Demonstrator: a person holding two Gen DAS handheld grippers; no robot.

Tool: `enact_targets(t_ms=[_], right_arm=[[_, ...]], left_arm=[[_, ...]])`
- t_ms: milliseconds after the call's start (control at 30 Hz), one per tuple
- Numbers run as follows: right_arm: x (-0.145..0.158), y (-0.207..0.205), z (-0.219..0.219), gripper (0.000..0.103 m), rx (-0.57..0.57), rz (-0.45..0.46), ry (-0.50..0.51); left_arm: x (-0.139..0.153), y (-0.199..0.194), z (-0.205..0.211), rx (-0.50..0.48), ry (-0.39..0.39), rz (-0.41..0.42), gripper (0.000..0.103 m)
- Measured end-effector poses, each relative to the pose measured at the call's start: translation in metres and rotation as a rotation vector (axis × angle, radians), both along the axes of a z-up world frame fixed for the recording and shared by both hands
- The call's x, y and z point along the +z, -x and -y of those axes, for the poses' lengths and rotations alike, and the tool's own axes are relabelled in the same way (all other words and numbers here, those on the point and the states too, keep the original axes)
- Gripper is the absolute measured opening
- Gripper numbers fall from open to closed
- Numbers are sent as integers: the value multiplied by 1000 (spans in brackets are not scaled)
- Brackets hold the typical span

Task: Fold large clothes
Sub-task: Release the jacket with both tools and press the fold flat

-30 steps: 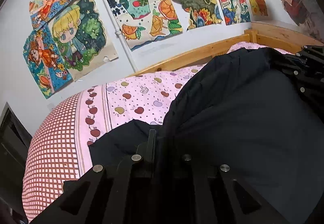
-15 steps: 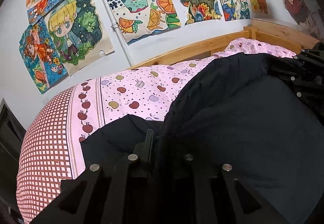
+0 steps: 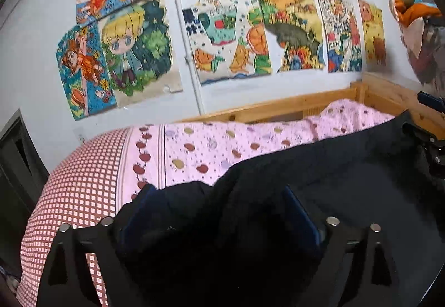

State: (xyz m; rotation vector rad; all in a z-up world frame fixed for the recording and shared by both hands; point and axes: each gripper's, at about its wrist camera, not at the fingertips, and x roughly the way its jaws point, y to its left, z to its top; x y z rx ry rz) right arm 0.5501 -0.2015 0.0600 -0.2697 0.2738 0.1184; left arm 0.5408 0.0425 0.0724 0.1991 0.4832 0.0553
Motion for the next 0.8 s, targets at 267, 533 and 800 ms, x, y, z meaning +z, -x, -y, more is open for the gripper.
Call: enact_targets(t_ms=[267,533,800], right_arm=[[13,36,29,94,87,44,-103],[-34,-9,15,94,110,-209,-37],[-56,-45,4,94,110,-311,-19]], left_arm=[[10,33,-2,-73,79,102,96],[-18,1,9,-55,13,-51,98],[-32,-23,7,-20,11,-110,98]])
